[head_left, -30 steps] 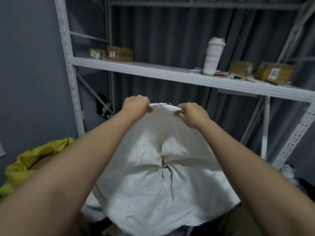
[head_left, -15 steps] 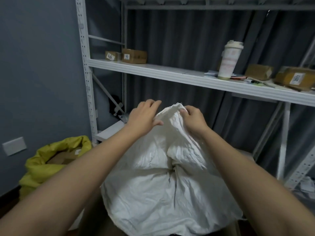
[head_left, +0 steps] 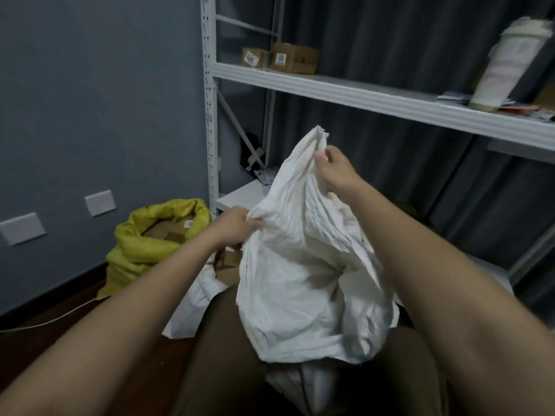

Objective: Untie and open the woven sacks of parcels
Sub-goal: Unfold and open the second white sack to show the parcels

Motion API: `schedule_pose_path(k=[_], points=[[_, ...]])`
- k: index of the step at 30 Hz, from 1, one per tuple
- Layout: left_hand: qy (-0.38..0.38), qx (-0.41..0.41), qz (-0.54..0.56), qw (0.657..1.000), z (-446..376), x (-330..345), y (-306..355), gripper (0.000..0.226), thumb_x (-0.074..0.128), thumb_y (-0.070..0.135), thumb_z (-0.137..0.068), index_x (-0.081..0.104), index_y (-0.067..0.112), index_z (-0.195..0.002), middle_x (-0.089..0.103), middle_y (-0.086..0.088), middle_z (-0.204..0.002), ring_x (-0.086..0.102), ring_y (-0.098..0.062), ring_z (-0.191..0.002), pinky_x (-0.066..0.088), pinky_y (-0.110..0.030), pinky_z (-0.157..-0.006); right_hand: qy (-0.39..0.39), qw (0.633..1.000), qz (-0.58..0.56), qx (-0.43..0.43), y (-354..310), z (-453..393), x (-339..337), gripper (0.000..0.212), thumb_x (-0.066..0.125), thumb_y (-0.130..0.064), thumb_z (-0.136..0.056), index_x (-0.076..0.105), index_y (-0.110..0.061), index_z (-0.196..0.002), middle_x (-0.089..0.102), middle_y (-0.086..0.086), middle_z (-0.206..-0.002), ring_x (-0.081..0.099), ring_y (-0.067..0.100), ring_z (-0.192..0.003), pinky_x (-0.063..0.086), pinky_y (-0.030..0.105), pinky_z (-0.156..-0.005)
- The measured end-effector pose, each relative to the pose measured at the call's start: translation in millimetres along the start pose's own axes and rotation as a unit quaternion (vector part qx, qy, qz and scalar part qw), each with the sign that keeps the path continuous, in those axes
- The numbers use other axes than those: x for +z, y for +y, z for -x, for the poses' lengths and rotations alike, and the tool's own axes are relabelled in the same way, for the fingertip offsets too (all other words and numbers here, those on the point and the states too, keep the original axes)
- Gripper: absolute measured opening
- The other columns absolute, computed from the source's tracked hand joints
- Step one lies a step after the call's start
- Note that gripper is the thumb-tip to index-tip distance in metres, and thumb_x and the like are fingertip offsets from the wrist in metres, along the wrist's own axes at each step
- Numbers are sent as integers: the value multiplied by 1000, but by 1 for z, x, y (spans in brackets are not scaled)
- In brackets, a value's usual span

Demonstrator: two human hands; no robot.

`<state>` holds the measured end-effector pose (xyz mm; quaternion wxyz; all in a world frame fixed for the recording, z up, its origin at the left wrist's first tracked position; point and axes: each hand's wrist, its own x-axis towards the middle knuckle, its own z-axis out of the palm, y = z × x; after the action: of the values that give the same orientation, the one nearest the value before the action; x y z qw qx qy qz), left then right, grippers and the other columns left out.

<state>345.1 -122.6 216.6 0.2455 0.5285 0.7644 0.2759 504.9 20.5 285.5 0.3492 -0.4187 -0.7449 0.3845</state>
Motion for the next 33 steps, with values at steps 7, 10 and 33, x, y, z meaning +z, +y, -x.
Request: schedule_pose_path(k=[7,10,33], points=[[-52,24,339,939,-25,-13,115,17,52,-4,-91,57,-1,-75,54,1,-39,50,-5,-31,40,-14,-35,-98,886,428,-147,-58,98,-73,69,48,-61,-88,35,-25,-146,17,4,-158,6,22,-146,9,40,-119],[-97,39,468,877,-34,-3,170,13,43,-11,-92,55,-8,-89,56,-11,-60,55,-8,-35,44,-15,-37,-61,862,495,-91,-52,151,-92,68,41,-75,-80,62,-25,-120,49,0,-137,33,23,-130,25,40,-110],[261,55,188,945,-61,-117,151,20,47,23,-96,51,6,-105,64,-19,-101,66,-26,-65,57,-37,-59,193,843,483,-133,-50,13,-127,17,46,-10,-89,59,-10,-100,58,16,-107,56,35,-99,34,35,-67]])
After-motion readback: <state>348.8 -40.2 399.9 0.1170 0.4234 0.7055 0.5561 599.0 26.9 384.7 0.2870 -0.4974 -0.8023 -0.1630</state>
